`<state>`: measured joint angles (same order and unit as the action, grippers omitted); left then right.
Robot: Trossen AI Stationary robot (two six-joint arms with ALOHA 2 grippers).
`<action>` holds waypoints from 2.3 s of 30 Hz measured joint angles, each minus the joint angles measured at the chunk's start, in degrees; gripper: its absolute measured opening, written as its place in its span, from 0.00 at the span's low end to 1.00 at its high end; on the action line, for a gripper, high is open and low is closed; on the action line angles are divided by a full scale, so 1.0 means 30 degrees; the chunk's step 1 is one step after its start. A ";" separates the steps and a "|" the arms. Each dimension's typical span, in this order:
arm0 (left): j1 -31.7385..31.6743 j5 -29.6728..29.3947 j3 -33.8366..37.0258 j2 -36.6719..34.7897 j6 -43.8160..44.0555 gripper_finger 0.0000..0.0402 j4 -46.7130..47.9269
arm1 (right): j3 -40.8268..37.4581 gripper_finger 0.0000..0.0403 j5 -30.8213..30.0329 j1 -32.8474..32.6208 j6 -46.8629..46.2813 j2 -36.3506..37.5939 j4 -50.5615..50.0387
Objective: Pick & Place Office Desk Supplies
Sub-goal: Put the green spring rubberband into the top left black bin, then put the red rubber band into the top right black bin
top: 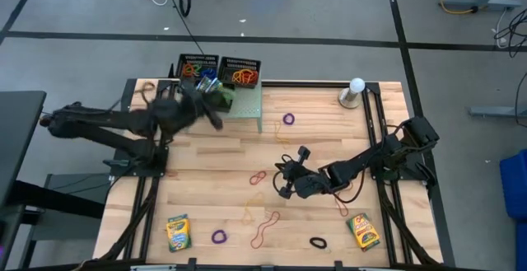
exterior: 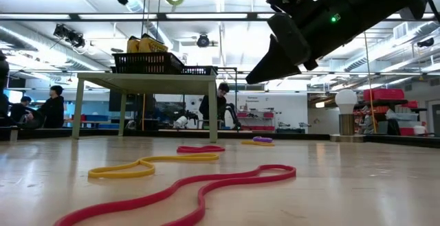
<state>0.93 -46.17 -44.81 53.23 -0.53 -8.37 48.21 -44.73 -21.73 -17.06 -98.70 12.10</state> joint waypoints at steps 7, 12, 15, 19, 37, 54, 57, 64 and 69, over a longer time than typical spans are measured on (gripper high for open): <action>-0.7061 0.2698 -0.2702 -0.0072 0.0956 0.06 0.4012 | 0.0007 0.06 0.0485 0.0040 -0.0008 0.0000 -0.0215; -1.2857 0.7211 -0.2971 0.0413 0.2657 0.06 0.6450 | 0.0007 0.04 0.0554 0.0037 -0.0009 0.0000 -0.0218; -1.5527 0.9674 -0.2845 0.0748 0.2950 0.06 0.7882 | 0.0007 0.03 0.0554 0.0093 -0.0006 0.0000 -0.0212; -1.7327 1.0415 -0.2837 0.1230 0.2883 0.06 0.8831 | 0.0007 0.03 0.0553 0.0240 -0.0008 0.0000 -0.0218; -1.8681 0.9364 -0.2845 0.2174 0.1602 0.33 1.1026 | 0.0007 0.03 0.0532 0.0303 -0.0008 0.0007 -0.0269; -1.3463 0.9557 -0.2850 -0.5854 0.0338 0.11 1.4320 | 0.0015 0.03 0.1157 0.0361 -0.0008 0.0007 -0.1274; -1.0458 0.8561 -0.1628 -0.7150 0.1180 0.02 1.4035 | 0.0015 0.03 0.2029 0.0361 -0.0035 0.0007 -0.1280; -0.4343 0.5677 0.4475 -1.0168 0.1108 0.02 0.9873 | 0.0015 0.03 0.4375 0.0513 0.0345 0.0007 -0.1180; -0.1811 0.5120 0.8267 -1.0897 -0.0802 0.02 0.4830 | 0.0015 0.04 0.7089 0.1624 0.0740 -0.0220 -0.0376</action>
<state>-4.50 -30.81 -20.01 20.53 -2.94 6.12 48.25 -23.46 -16.85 -14.84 -99.35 10.97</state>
